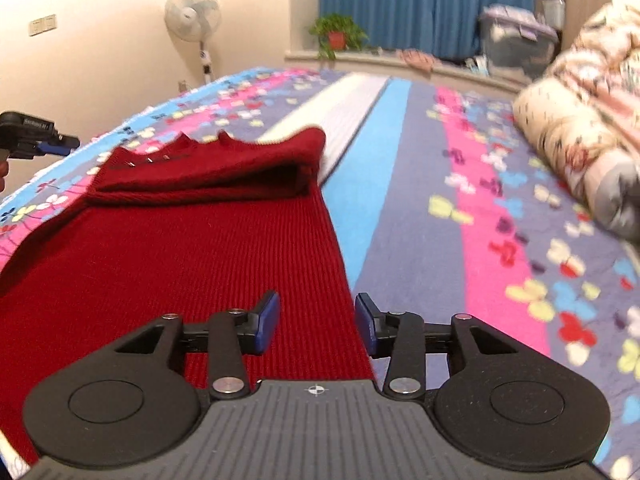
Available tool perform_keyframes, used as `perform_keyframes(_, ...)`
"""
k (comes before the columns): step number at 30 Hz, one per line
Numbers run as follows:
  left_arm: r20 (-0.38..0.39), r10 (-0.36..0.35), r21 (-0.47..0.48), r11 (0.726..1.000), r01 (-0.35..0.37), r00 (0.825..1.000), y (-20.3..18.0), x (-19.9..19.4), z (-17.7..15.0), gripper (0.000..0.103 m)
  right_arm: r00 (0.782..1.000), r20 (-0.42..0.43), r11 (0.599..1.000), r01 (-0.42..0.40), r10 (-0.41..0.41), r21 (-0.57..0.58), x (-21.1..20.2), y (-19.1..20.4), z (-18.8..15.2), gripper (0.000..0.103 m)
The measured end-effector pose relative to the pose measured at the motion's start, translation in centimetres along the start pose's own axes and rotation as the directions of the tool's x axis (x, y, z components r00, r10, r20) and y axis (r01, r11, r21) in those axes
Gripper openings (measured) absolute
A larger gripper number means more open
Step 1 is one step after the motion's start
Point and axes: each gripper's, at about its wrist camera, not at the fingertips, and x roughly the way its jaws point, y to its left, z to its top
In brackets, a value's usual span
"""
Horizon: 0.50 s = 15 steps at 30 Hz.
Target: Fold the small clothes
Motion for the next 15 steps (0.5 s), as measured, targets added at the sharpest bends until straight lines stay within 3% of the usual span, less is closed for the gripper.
perform_keyframes(5, 0.030, 0.060, 0.094, 0.994, -0.062, 0.998, -1.5, -8.2, -4.8, 0.045, 0.999, 0.038, 0.999, 0.006, -0.005, -0.033, -1.9, -0.9, 0.8, 0.046)
perform_keyframes(10, -0.009, 0.116, 0.151, 0.982, -0.113, 0.993, -1.2, -14.2, -12.6, 0.047, 0.997, 0.067, 0.997, 0.025, -0.030, 0.070, -2.0, -3.4, -1.5, 0.046)
perform_keyframes(15, -0.106, 0.169, 0.066, 0.984, -0.163, 0.980, 0.7, -16.6, -19.1, 0.047, 0.998, -0.026, 0.979, 0.063, -0.059, 0.192, -0.5, -5.1, -5.3, 0.047)
